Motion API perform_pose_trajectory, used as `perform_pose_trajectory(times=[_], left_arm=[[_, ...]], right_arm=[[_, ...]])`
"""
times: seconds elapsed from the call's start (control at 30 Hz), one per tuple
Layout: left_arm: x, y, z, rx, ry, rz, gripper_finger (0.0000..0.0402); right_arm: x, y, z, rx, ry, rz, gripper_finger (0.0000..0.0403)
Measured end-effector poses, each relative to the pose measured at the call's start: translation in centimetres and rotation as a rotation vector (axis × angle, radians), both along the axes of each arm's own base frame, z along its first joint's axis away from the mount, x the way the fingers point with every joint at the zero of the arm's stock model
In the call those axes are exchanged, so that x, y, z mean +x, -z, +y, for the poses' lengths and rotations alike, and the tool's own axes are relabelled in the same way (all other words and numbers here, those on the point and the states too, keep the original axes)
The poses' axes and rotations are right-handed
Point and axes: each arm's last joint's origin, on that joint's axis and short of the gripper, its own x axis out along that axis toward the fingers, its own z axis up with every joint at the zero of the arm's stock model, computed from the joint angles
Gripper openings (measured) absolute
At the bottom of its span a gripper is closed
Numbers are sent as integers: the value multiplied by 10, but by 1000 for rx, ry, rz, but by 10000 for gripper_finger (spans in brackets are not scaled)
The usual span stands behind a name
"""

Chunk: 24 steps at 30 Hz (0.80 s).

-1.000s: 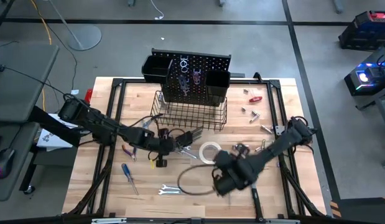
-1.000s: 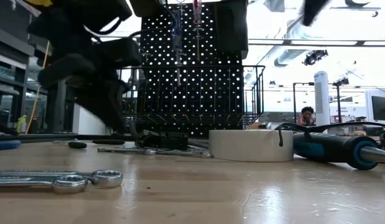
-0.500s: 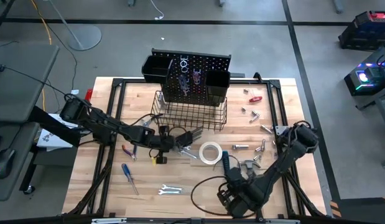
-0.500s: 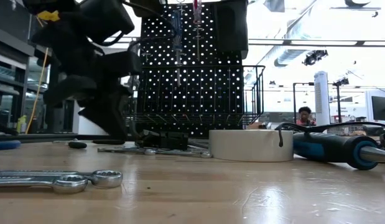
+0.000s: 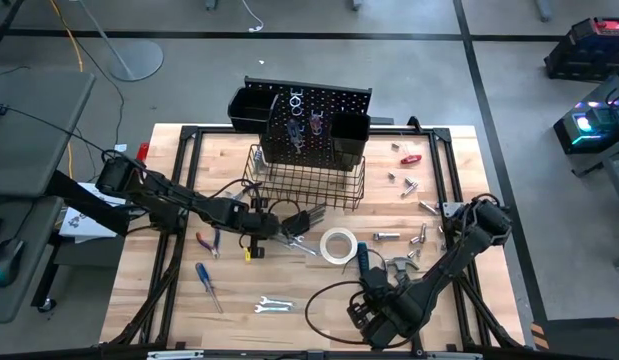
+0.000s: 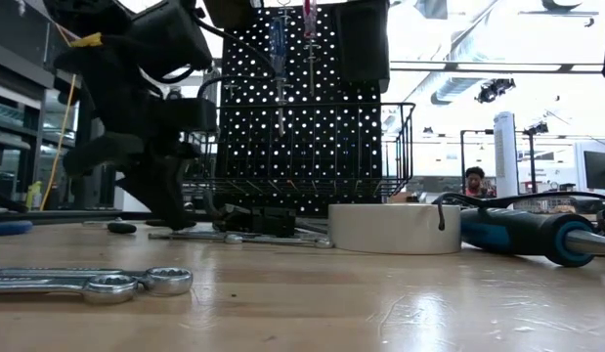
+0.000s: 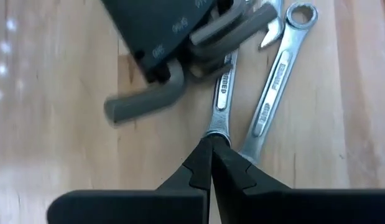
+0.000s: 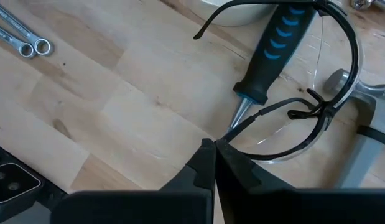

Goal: Hang tools onto peg board
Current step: Hang the wrench on the peg board

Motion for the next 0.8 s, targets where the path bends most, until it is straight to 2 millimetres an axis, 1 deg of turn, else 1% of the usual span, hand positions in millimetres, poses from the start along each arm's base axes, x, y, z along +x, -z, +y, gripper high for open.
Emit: perform_pose_trajectory(times=[0.13,0.23,0.33,0.4,0.47,0.57,0.63,0.8], left_arm=[[-3,-4,-2,-4,-29,-6,0],[-2,1,-5,-19,-25,10,0],[-1,3,-9,-38,-54,1,0],[-3,4,-13,-47,-68,-12,0],[-7,10,-18,-83,-108,-39,0],[-16,19,-29,-168,-173,-83,0],[-19,21,-38,-214,-181,-116,0],[-18,21,-60,-292,-170,-186,0]], right_arm=[[0,0,-1,-6,0,3,0],[-1,0,-2,-18,1,10,0],[-1,0,-2,-23,1,13,0],[-1,0,-2,-23,1,13,0],[-1,0,-2,-23,1,13,0],[-1,0,-2,-22,1,12,0],[-1,0,-2,-23,1,13,0],[1,0,-4,-24,-1,15,0]])
